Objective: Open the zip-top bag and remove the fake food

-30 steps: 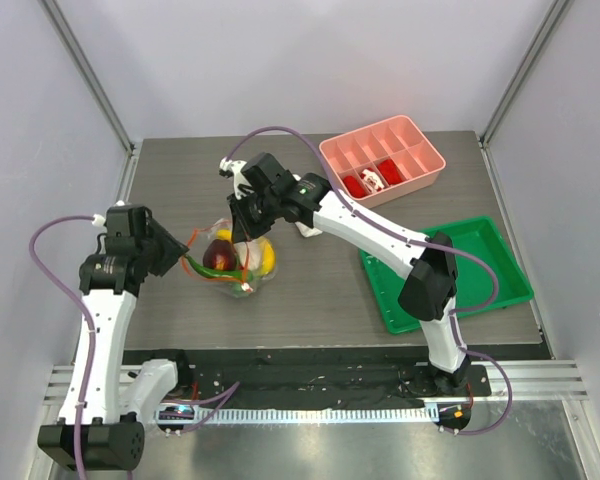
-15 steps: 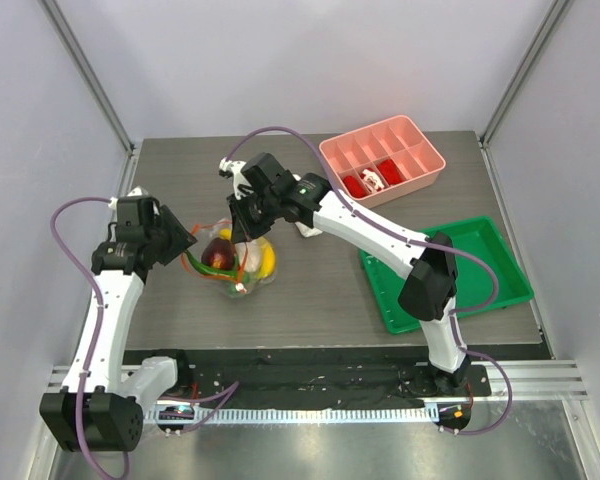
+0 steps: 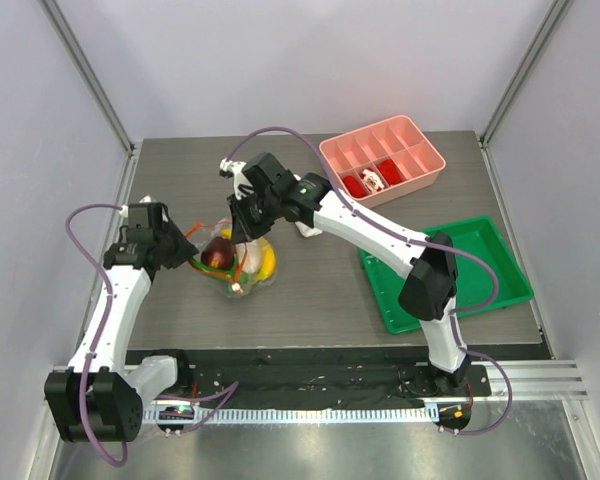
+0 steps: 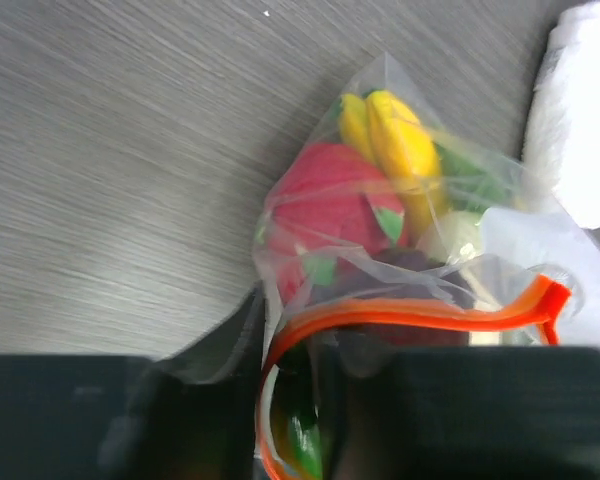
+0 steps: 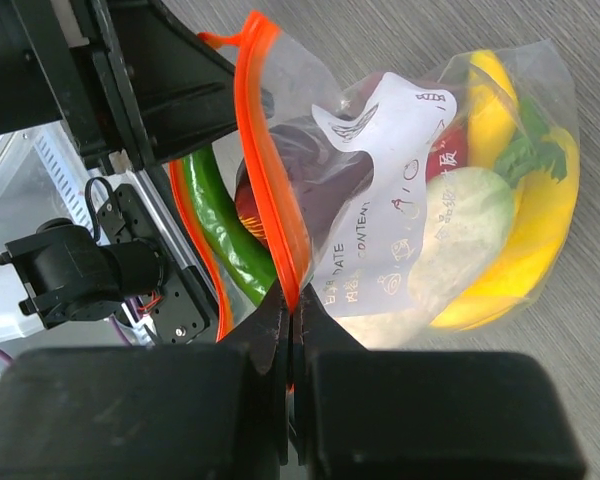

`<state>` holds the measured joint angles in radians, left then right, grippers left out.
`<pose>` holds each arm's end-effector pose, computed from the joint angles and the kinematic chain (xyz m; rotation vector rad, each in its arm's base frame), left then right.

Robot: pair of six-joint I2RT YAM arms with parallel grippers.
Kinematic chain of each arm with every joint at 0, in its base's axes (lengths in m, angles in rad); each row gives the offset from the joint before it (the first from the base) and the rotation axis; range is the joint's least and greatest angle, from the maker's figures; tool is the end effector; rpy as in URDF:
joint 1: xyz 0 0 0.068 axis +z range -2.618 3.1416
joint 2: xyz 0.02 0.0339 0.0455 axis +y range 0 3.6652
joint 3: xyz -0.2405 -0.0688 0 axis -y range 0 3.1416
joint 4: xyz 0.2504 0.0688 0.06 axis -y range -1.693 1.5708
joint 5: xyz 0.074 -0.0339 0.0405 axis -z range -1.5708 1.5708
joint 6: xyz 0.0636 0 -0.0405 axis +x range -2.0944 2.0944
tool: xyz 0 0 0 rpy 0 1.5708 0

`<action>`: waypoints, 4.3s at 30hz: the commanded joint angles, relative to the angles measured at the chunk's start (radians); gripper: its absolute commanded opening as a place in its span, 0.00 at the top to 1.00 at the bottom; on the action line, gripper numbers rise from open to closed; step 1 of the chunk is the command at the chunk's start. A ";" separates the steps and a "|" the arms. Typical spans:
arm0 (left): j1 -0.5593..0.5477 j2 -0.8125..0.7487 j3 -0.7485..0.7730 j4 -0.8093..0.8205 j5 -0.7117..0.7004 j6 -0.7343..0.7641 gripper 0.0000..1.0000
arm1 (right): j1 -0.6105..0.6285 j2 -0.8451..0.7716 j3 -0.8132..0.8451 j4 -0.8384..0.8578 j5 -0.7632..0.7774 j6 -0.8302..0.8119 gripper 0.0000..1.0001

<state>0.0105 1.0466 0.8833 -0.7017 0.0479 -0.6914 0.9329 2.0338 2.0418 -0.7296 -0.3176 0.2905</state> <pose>0.2457 -0.0005 0.2355 -0.8280 2.3249 -0.3592 0.2688 0.3960 0.3019 -0.9416 2.2681 0.9570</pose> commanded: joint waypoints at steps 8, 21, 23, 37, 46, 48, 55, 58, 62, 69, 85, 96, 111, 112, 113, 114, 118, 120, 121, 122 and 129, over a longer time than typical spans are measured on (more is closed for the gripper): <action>0.002 -0.029 0.102 0.057 0.173 -0.100 1.00 | -0.017 -0.021 0.113 -0.080 0.109 -0.019 0.50; 0.000 -0.045 0.069 0.048 0.196 -0.114 1.00 | 0.056 -0.020 0.250 -0.094 -0.015 -0.100 0.54; 0.000 -0.043 0.075 0.047 0.202 -0.114 1.00 | 0.087 -0.006 0.241 -0.077 -0.060 -0.102 0.63; 0.000 -0.039 0.089 0.045 0.201 -0.103 1.00 | 0.093 0.046 0.103 -0.037 -0.066 -0.154 0.56; -0.001 -0.031 0.091 0.053 0.207 -0.109 1.00 | 0.093 0.046 0.077 -0.050 -0.029 -0.185 0.48; -0.001 -0.030 0.091 0.056 0.207 -0.115 1.00 | 0.093 0.045 0.063 -0.051 -0.031 -0.191 0.46; -0.001 -0.022 0.088 0.082 0.233 -0.155 1.00 | 0.092 0.045 0.047 -0.057 0.005 -0.203 0.38; 0.000 -0.016 0.089 0.087 0.227 -0.146 1.00 | 0.086 0.037 0.046 -0.059 -0.023 -0.183 0.36; 0.000 -0.013 0.095 0.074 0.205 -0.129 1.00 | 0.075 -0.003 0.029 -0.054 -0.049 -0.176 0.29; -0.001 0.001 0.089 0.126 0.248 -0.157 1.00 | 0.046 -0.053 -0.116 0.024 -0.204 -0.117 0.40; 0.000 -0.010 0.123 0.113 0.262 -0.203 0.18 | -0.029 -0.101 -0.115 0.064 -0.230 -0.001 0.88; -0.001 -0.109 0.107 -0.060 0.141 -0.215 0.38 | -0.065 -0.112 -0.164 0.094 -0.242 0.044 0.96; -0.001 -0.180 0.013 -0.162 0.210 -0.303 0.42 | -0.075 -0.113 -0.172 0.104 -0.242 0.050 0.96; -0.001 -0.171 0.010 -0.160 0.214 -0.300 0.42 | -0.074 -0.113 -0.170 0.101 -0.242 0.052 0.97; -0.001 -0.160 0.008 -0.153 0.239 -0.290 0.41 | -0.074 -0.113 -0.173 0.102 -0.242 0.052 0.97; -0.001 -0.149 0.008 -0.147 0.240 -0.289 0.41 | -0.074 -0.116 -0.173 0.102 -0.242 0.050 0.97; -0.001 -0.112 -0.013 -0.072 0.244 -0.277 0.43 | -0.074 -0.115 -0.169 0.102 -0.244 0.056 0.97; -0.001 -0.102 -0.032 -0.036 0.262 -0.272 0.56 | -0.072 -0.115 -0.164 0.105 -0.250 0.061 0.97; -0.001 -0.096 -0.033 -0.024 0.265 -0.272 0.64 | -0.072 -0.115 -0.164 0.111 -0.267 0.062 0.97; -0.001 -0.092 -0.035 0.007 0.274 -0.267 0.73 | -0.072 -0.116 -0.166 0.117 -0.277 0.067 0.96; -0.037 -0.157 0.025 0.033 0.256 -0.232 1.00 | -0.023 -0.118 -0.109 0.208 -0.396 0.119 0.94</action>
<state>0.0002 0.9394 0.8474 -0.7399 0.2974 -0.9569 0.8730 1.9884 1.8641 -0.6250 -0.6029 0.3519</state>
